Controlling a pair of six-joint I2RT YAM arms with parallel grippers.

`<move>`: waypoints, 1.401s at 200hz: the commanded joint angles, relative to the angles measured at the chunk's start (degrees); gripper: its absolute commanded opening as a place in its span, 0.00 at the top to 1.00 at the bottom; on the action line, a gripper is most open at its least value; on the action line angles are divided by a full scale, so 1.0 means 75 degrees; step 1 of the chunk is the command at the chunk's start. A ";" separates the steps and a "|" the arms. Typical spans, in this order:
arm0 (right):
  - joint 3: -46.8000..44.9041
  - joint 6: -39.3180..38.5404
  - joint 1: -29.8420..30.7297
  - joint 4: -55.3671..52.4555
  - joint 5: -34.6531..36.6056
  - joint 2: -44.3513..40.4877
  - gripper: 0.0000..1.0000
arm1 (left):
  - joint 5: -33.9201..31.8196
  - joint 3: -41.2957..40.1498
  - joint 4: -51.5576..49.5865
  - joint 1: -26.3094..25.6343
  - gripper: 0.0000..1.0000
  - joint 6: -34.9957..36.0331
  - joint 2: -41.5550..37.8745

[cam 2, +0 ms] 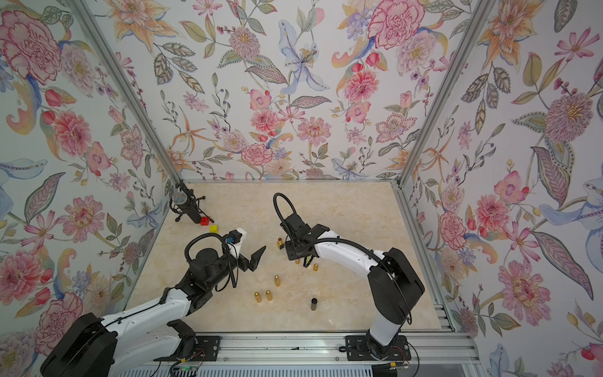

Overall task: Open the lipstick cap
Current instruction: Place the lipstick at the center of the board, then pick up the lipstick at the center of the board.

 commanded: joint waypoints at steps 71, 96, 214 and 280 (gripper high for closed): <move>-0.0370 0.1410 0.0533 -0.3337 0.0059 -0.2545 0.47 | 0.0072 0.0357 -0.0887 -0.0582 0.01 0.0489 -0.0349; -0.0782 0.1950 0.1072 -0.3533 -0.0081 -0.2909 0.42 | 0.0080 0.0434 -0.1027 -0.0794 0.01 0.0640 -0.0326; -0.2433 0.2861 0.2380 -0.2746 -0.0070 -0.2307 0.53 | -0.0183 0.0302 -0.1347 -0.1055 0.01 0.0700 -0.0670; -0.2605 0.2742 0.2376 -0.2308 -0.0379 -0.1986 0.65 | -0.0300 0.0155 -0.1263 -0.1056 0.01 0.0681 -0.0686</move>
